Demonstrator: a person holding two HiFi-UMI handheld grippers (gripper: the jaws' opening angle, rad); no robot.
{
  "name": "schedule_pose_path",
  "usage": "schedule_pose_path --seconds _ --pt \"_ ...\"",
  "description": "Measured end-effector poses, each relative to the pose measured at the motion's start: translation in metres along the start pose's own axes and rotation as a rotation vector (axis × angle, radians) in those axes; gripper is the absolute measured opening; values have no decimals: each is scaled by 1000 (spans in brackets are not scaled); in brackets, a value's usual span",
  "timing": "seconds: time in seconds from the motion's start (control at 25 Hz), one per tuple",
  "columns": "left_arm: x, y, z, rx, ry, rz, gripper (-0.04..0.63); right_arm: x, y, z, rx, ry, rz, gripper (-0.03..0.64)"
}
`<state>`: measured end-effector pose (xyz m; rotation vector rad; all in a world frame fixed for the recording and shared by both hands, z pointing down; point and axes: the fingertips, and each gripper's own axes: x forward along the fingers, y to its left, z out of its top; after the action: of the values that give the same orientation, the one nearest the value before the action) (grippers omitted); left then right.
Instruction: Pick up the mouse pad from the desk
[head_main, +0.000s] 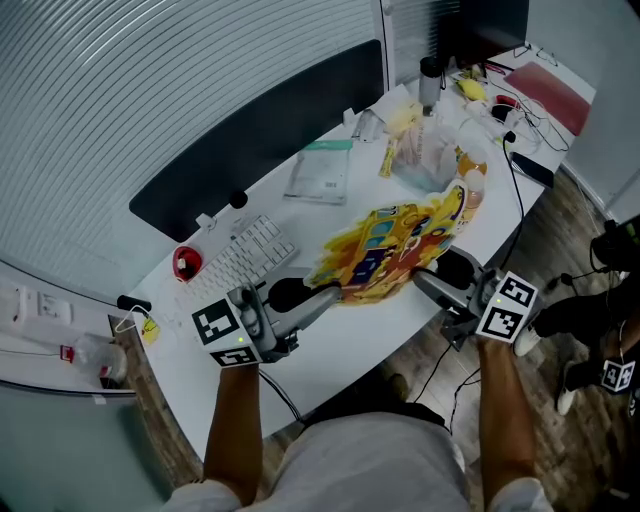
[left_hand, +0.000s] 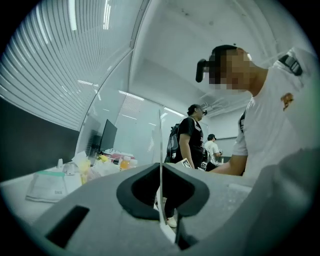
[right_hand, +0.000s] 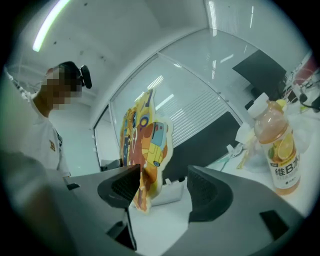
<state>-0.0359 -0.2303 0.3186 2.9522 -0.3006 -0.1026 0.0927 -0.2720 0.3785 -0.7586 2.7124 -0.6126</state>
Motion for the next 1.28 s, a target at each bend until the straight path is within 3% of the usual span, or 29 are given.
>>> schedule_pose_path --seconds 0.2,0.44,0.68,0.92,1.28 --pt "2 -2 -6 -32 1 5 23 2 18 12 27 -58 68 251" --pt "2 4 -7 -66 -18 69 23 -4 30 20 -72 -69 33 98" --pt "6 14 -4 -74 -29 198 23 -6 39 27 -241 -31 -77 47" --pt "11 17 -7 13 -29 381 23 -6 43 27 -433 28 -233 35" --pt "13 8 6 92 -73 488 23 -9 56 41 -497 -8 -323 29"
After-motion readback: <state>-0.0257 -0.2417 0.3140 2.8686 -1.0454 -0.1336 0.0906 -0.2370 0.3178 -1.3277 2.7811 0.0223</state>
